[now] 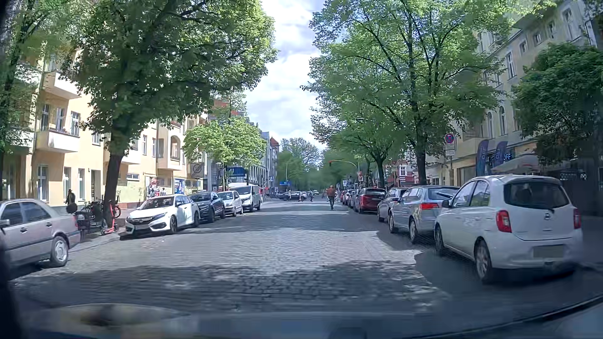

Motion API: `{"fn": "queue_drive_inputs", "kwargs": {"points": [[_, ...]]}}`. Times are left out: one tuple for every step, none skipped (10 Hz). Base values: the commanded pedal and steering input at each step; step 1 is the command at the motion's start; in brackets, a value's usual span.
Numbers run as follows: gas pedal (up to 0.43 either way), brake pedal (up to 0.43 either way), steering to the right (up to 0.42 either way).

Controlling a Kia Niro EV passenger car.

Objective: Follow the waypoints while adhering to traffic rules and regulations

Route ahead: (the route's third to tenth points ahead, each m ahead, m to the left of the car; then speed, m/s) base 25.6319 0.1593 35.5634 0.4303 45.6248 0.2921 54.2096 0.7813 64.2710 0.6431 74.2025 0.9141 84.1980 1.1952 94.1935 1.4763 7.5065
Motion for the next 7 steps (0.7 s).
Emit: {"fn": "queue_drive_inputs", "kwargs": {"points": [[0.0, 0.018, 0.008], [0.0, 0.018, 0.01], [0.0, 0.018, 0.006], [0.0, 0.018, 0.004], [0.0, 0.018, 0.003], [0.0, 0.018, 0.003], [0.0, 0.018, -0.001]]}}
